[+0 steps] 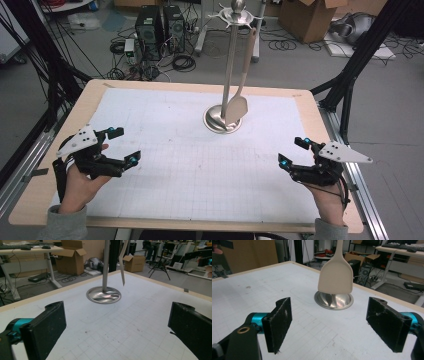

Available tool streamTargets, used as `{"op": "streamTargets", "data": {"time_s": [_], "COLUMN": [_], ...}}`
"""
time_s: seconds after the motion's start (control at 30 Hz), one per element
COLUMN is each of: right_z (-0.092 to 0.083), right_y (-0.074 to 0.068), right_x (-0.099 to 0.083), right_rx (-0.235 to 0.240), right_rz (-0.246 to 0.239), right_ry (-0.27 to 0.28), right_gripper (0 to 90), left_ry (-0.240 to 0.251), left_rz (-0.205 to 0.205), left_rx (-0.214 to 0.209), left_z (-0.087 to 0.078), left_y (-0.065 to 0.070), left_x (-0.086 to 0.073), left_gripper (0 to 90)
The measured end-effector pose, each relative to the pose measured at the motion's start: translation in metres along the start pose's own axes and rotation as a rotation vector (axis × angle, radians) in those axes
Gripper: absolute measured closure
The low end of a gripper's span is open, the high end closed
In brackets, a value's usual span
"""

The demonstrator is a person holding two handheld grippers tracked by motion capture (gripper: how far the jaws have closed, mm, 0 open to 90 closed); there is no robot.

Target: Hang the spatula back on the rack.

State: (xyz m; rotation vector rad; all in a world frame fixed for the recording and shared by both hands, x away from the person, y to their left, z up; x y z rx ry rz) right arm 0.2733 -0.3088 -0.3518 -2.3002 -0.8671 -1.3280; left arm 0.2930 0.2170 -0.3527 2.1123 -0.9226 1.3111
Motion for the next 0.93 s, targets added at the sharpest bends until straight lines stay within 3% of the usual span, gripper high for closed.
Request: {"op": "streamTargets", "data": {"time_s": [0.27,0.57,0.67,0.93], "right_z": [-0.008,-0.014,-0.015,-0.009], "right_y": [0.002,0.008,0.011,0.008], "right_x": [-0.013,-0.03,-0.029,-0.019], "right_rx": [-0.017,-0.046,-0.056,-0.058], "right_rz": [0.033,0.078,0.095,0.075], "right_ry": [0.04,0.031,0.056,0.074], "right_gripper": [19.5,19.5,19.5,19.5], "left_ry": [-0.008,-0.004,-0.006,-0.01], "left_rz": [0.002,-0.003,0.001,-0.016], "left_rx": [0.0,0.015,0.016,0.041], "left_z": [0.002,0.001,0.001,-0.004], "left_y": [0.001,0.001,0.002,-0.001], "left_x": [-0.001,-0.002,-0.002,-0.007], "left_gripper": [2.0,2.0,2.0,2.0]}}
Point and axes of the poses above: each handheld gripper's, and its own axes: z roughly forward along the jaws, x roughly out of its top, y roughly to its right, the point moved 3 cm from there along z, roughly forward along the jaws, and after that the axes turned 14 degrees about -y, right-handed, at the moved point
